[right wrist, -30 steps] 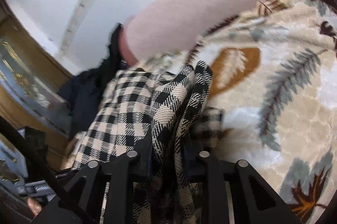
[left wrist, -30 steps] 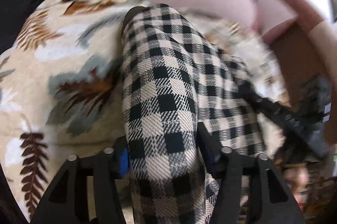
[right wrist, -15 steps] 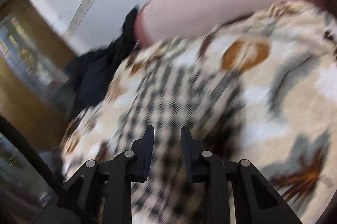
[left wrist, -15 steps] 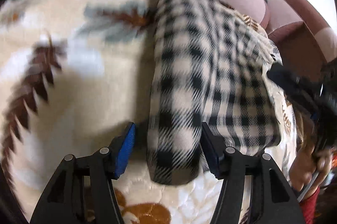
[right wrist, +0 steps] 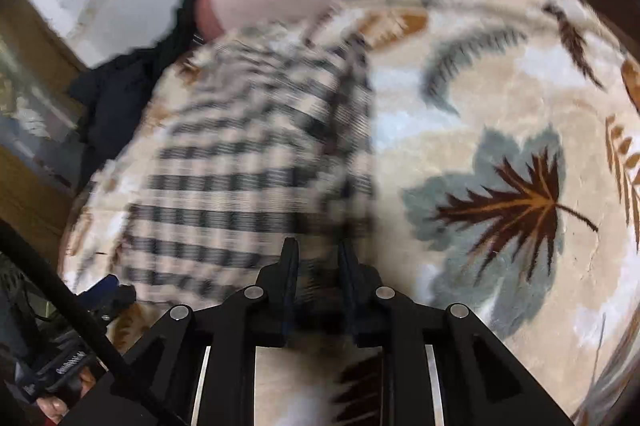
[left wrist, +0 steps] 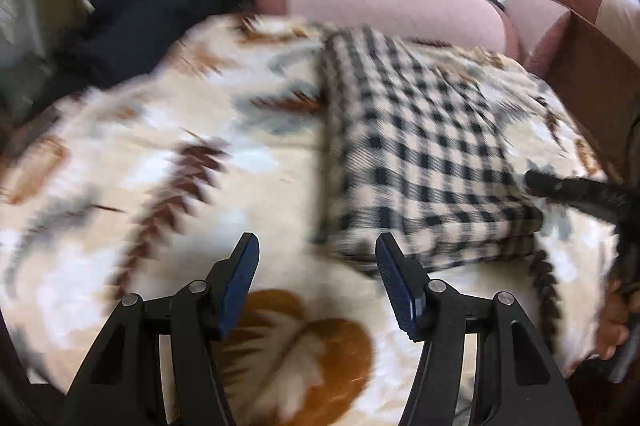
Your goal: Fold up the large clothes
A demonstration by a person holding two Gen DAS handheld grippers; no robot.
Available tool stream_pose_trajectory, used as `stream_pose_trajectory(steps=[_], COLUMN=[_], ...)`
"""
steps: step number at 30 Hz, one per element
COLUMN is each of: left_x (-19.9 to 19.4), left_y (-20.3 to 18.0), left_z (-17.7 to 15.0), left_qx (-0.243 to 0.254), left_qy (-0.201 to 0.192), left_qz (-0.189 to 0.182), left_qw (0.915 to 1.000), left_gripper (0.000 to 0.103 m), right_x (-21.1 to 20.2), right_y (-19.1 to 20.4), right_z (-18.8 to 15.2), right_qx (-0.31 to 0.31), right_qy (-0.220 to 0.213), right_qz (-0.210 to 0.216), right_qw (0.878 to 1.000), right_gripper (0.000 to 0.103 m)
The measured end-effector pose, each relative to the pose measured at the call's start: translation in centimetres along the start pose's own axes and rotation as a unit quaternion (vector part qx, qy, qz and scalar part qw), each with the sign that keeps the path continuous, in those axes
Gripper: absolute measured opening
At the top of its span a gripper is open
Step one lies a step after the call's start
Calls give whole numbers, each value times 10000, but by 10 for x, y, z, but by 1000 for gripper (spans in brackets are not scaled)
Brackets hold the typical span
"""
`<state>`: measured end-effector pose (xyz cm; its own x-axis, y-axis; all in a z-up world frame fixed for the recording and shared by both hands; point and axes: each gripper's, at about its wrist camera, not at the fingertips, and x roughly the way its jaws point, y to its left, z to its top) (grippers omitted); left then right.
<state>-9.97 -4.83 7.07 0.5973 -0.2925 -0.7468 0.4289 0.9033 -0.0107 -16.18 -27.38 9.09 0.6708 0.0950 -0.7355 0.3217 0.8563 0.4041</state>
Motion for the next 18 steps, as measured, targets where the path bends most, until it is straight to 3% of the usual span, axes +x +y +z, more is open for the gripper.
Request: stream_pose_trajectory(steps=[2, 6, 11, 14, 18], left_x=[-21, -57, -84, -89, -95], left_y=[11, 35, 53, 58, 44], left_z=[-3, -4, -6, -5, -9], left_qx=[33, -114, -177, -184, -38], left_qy=[-352, -991, -1175, -1019, -1177], left_qz=[441, 896, 1013, 875, 884], left_qw=[9984, 9910, 9877, 9908, 9891], left_gripper=[68, 83, 85, 85, 85], right_x=[-5, 20, 82, 121, 103], right_y=[21, 58, 89, 89, 79], right_z=[0, -1, -2, -28, -39], right_qx=[-173, -250, 72, 234, 435], right_qy=[-161, 38, 763, 1428, 1766], right_qz=[361, 1167, 2186, 2078, 2202], right_qw=[9991, 9928, 9728, 9674, 9583], right_gripper=[23, 23, 24, 25, 26])
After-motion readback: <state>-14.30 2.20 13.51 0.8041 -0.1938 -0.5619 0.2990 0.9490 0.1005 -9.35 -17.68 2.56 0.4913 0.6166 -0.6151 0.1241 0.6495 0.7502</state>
